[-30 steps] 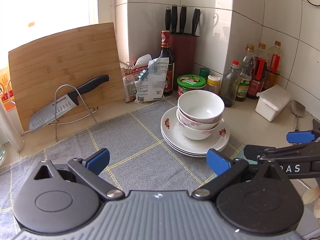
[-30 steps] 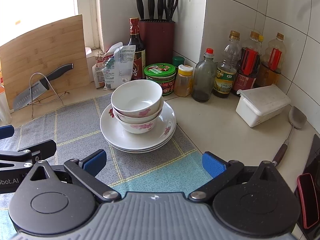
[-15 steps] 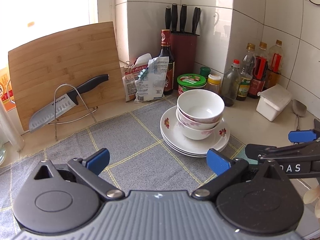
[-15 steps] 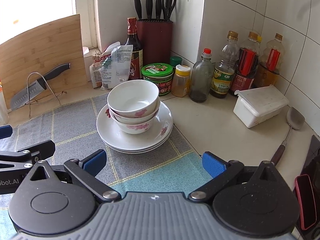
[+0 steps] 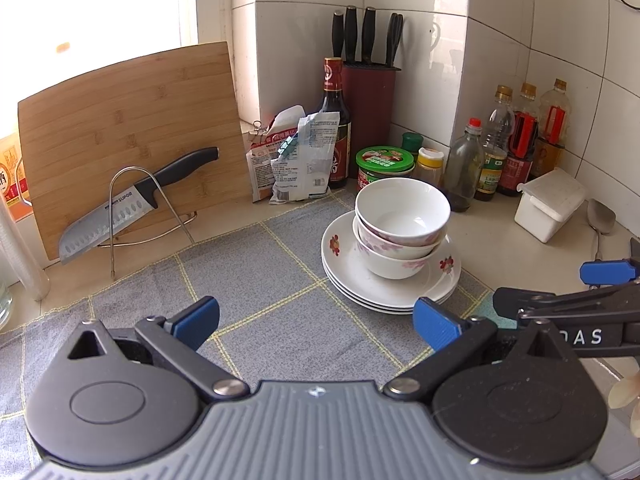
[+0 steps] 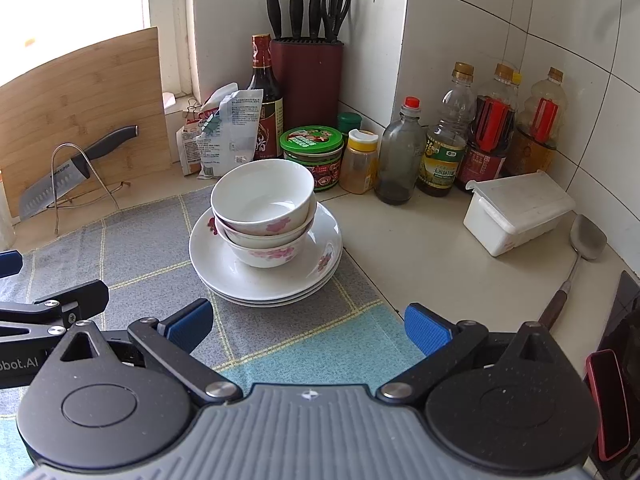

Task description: Organize plates and bowls

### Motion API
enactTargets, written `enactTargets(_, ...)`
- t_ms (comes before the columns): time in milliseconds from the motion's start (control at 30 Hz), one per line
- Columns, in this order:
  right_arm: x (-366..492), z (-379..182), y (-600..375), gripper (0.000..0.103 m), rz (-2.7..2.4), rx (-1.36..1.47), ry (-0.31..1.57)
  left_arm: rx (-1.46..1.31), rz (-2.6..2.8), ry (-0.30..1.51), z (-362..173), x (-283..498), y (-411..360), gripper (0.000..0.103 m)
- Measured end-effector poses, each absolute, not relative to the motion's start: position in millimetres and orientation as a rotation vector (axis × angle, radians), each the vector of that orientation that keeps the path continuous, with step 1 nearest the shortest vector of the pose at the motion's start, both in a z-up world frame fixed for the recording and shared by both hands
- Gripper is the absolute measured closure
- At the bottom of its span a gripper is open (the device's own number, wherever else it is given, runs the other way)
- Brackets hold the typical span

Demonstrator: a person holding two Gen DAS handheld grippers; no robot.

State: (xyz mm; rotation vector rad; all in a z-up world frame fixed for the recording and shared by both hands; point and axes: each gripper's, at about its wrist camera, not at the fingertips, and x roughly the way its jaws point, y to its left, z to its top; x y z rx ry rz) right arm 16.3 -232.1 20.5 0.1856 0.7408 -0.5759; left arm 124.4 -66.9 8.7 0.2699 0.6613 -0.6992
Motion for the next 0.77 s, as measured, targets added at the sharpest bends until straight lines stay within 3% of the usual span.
enactTargets(767, 17.4, 20.9, -231.5, 0.0, -0.585, 0.174, 0.744, 0.274, -0.698, 0.662, 8.2, 126.6, -66.8, 0.001)
